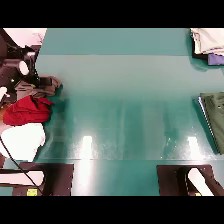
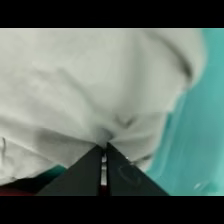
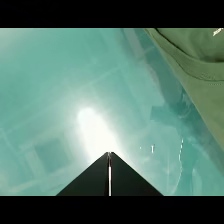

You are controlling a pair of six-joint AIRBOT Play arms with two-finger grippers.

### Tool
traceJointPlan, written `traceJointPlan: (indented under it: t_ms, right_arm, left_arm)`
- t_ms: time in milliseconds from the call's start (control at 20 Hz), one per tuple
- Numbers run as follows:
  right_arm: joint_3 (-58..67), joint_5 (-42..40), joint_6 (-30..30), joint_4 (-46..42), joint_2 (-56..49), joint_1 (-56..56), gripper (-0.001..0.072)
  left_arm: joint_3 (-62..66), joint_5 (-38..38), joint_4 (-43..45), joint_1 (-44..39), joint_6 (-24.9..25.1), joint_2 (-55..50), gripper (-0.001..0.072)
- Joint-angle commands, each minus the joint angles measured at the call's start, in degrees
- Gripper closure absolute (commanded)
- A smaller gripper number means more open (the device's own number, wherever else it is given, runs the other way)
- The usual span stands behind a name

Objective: Fold the shirts.

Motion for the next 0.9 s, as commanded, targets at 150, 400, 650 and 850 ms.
traceJointPlan:
  t_ms: [150, 400, 650, 850]
  right_arm:
    - [11.1, -2.5, 0.0, 0.1, 0.0, 0.1, 0.0687]
    - [22.1, -3.3, 0.0, 0.1, 0.0, 0.1, 0.0687]
    - [27.2, -2.7, 0.0, 0.1, 0.0, 0.1, 0.0687]
    - [27.2, -1.8, 0.0, 0.1, 0.0, 0.1, 0.0687]
  left_arm:
    - [21.6, -4.2, -21.9, -7.1, 26.3, 9.2, 0.0687]
    - [37.3, -9.6, -50.2, -22.7, 37.8, 10.0, 0.0687]
    - [37.5, -15.9, -53.3, -37.5, 43.1, 9.9, 0.0686]
    - [35.7, -15.6, -34.0, -37.8, 37.5, 9.9, 0.0685]
